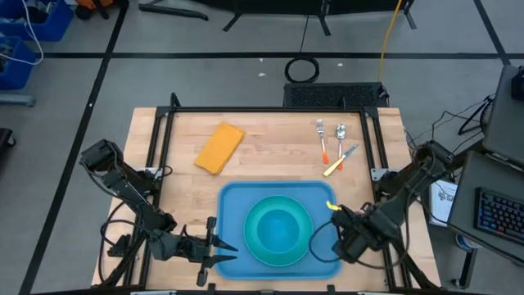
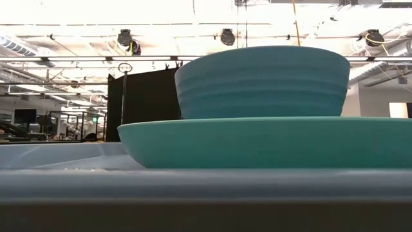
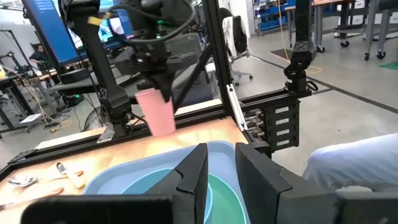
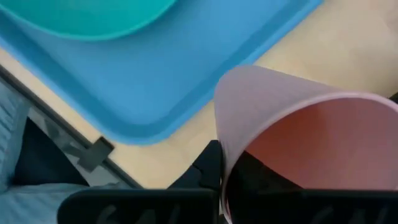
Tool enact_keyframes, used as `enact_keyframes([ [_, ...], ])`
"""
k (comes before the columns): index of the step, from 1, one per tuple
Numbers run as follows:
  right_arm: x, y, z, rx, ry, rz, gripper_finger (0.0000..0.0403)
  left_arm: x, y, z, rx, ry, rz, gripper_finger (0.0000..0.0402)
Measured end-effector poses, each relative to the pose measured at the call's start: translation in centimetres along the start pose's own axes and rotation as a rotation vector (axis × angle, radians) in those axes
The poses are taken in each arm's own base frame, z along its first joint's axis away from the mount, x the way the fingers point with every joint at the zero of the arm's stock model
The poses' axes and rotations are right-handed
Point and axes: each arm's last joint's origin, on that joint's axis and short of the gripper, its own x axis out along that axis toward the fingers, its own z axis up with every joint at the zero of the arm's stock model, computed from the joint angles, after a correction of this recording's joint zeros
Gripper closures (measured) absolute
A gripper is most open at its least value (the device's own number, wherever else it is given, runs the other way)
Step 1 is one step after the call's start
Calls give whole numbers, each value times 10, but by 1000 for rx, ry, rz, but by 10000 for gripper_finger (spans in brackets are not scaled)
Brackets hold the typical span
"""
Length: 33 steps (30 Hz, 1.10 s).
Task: Set up tray
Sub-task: Put the cup on top of the tray
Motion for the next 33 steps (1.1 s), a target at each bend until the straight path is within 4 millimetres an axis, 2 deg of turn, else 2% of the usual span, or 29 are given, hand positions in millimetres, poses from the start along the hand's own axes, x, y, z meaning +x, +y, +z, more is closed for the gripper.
enact_keyframes([
  [18, 1, -21, 78, -104, -35, -67, 403, 0, 0, -1, 8, 12, -2, 314],
  [27, 2, -32, 107, -191, -57, -79, 403, 0, 0, -2, 6, 16, -2, 314],
  [33, 15, -31, 124, -231, -13, -124, 403, 0, 0, -2, 7, 20, -3, 314],
])
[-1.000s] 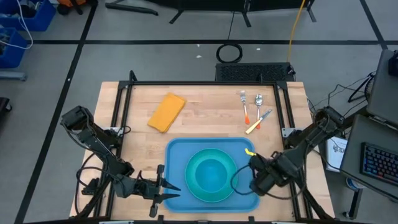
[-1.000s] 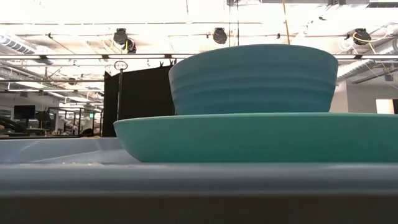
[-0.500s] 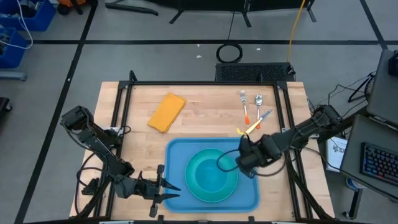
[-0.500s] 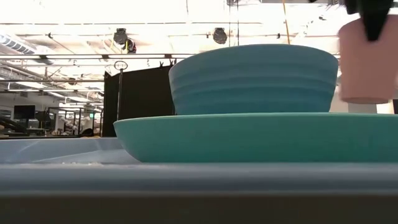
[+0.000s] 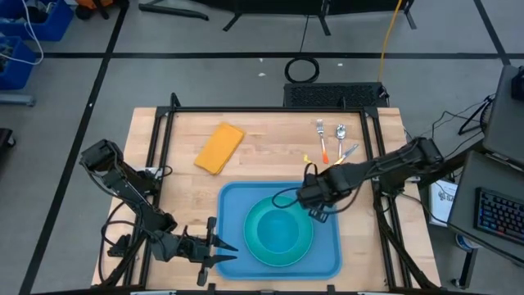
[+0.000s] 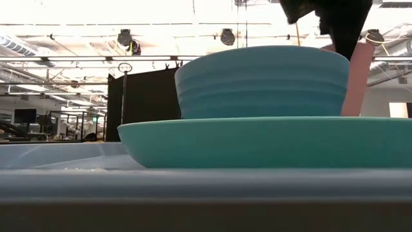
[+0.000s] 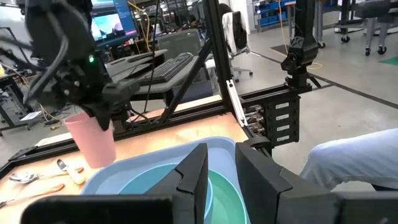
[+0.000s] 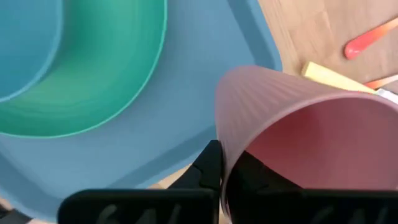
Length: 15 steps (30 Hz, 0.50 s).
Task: Set up tray
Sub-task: Put the cup on top of the tray
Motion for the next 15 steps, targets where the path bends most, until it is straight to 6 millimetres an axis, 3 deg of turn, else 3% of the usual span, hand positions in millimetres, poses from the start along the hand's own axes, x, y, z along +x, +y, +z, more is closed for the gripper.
enact_keyframes([
  [7, 17, 5, 14, -49, 53, -39, 403, 0, 0, 0, -2, 3, 0, 314],
  [15, 20, 6, 17, -56, 38, -26, 403, 0, 0, -2, 5, 13, -2, 314],
])
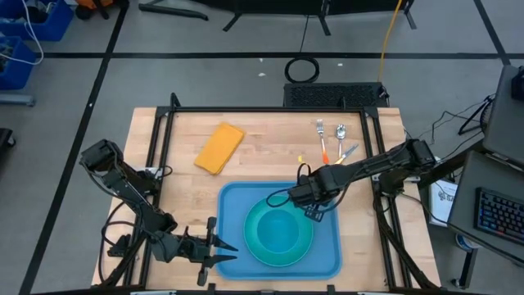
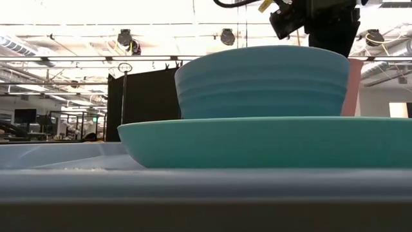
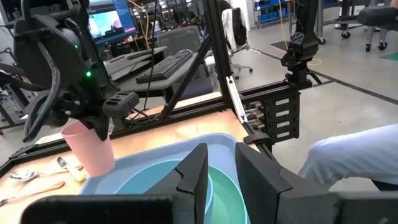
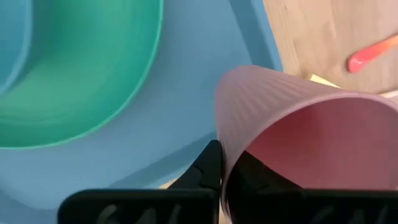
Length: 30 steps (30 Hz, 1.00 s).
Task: Set up tray
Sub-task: Put the cup on top of the tray
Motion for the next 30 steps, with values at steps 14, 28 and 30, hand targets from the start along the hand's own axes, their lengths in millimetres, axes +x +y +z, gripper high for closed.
enact_keyframes([
  [14, 26, 2, -2, -18, 23, 23, 403, 0, 0, 0, -4, 2, 0, 314],
  [28, 31, 3, 1, -35, 24, 75, 403, 0, 0, 0, -7, 3, 0, 314],
  [30, 32, 3, 2, -36, 22, 89, 403, 0, 0, 0, -8, 3, 0, 314],
])
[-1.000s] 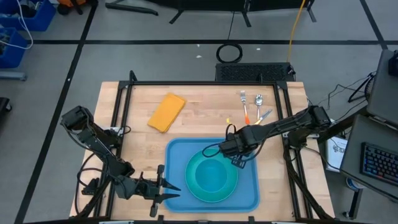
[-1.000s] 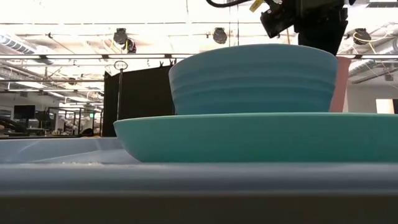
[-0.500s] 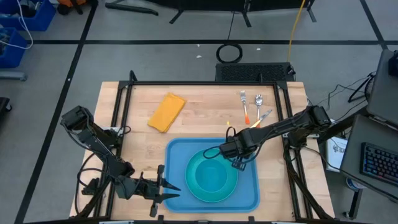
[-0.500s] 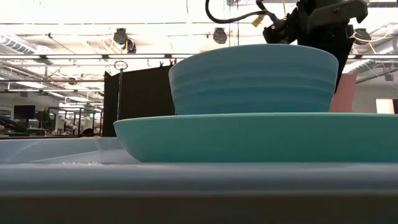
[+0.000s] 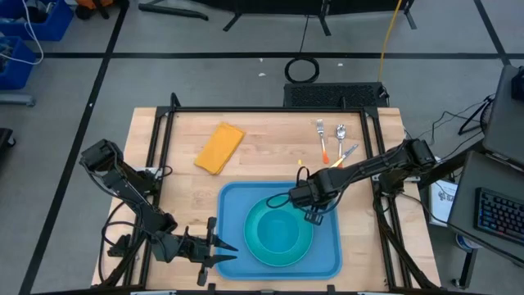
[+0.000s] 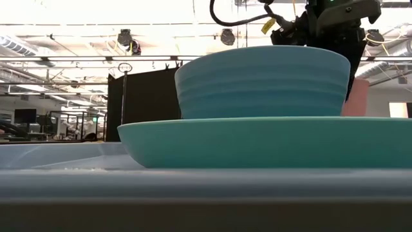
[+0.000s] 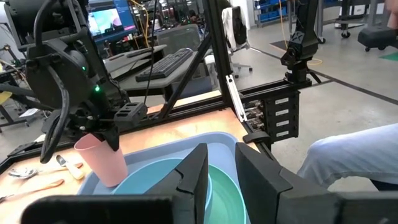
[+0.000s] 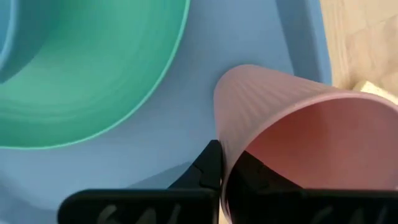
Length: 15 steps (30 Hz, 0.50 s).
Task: Set up tray
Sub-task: Put the cup on top of the tray
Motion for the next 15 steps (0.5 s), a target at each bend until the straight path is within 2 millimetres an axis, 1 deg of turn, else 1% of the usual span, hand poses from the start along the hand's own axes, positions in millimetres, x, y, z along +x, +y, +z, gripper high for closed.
enact_keyframes([
  [15, 0, -1, 2, -2, -8, 8, 403, 0, 0, 0, 1, 3, -1, 314],
])
